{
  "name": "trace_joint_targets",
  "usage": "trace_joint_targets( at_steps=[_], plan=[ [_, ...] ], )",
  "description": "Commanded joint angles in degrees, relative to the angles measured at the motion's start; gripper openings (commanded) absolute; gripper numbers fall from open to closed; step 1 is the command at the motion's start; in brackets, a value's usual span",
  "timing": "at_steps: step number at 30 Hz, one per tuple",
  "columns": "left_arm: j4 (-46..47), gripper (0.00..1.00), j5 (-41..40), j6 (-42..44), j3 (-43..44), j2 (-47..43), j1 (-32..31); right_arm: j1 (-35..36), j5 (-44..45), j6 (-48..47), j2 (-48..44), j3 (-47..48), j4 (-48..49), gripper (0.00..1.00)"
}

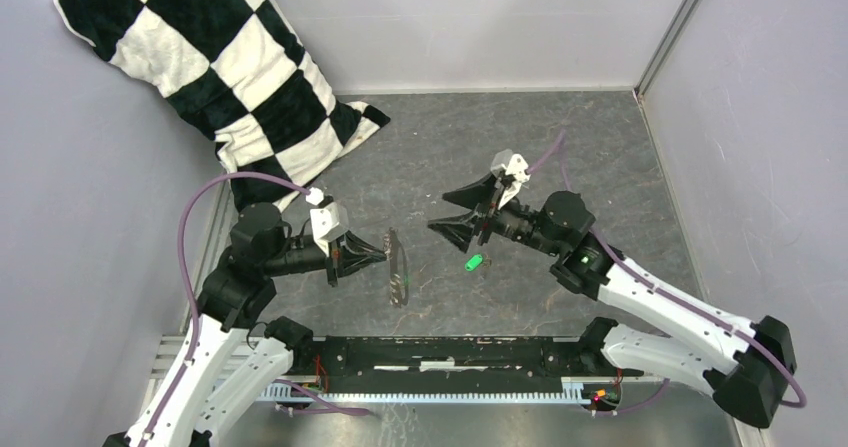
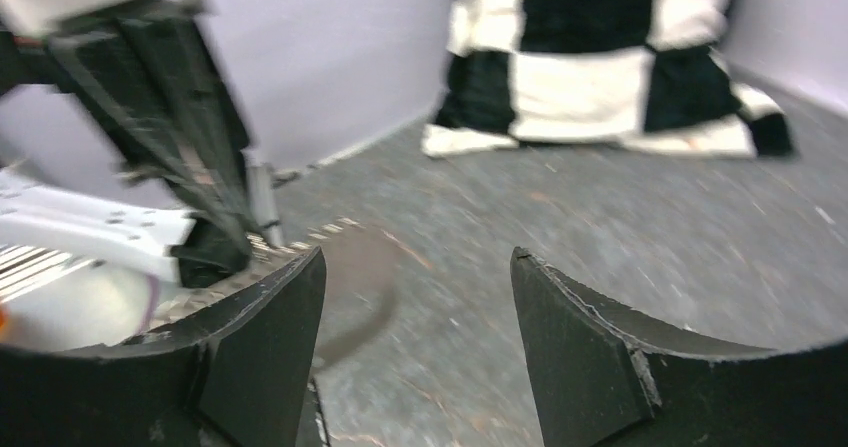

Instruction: Put the keys on the keyring

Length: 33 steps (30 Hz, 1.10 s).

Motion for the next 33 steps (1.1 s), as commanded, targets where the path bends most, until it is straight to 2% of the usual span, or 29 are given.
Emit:
trace_joint_targets(
  at_steps=[1,4,8,12,16,22,33],
  plan=[
    [1.8,0.02,-0.9,0.3,-0.4,0.2,-0.1,-2.5,16.5,-0.4,-2.0,-3.9,-17.1,0.73],
    [2.0,0.02,-0.9,0.3,-1.0,0.5,-0.2,-4.1,23.5,1.1,-2.4,-9.2,-23.1,0.68],
    [4.4,0.02,-1.7,-1.1,-2.3,0.4,-0.1,-4.4,28.8,3.1,-0.8,-18.1,-21.2,0.65],
    [4.3,0.02,-1.5,-1.1,-2.1,1.1,-0.1,-4.9,32.0,2.7,5.4,-21.1,-16.4,0.63],
    [3.7,0.02,-1.5,-1.0,-1.6,1.3,-0.2,-6.6,29.8,1.6,10.1,-22.4,-9.7,0.58],
    [3.6,0.02,-1.8,-1.4,-1.8,0.8,-0.1,-11.1,21.5,2.5,12.9,-23.8,-1.7,0.51],
    [2.9,0.02,-2.5,-1.1,-1.0,0.8,-0.1,-11.9,14.7,4.1,17.9,-23.6,1.5,0.43]
  ],
)
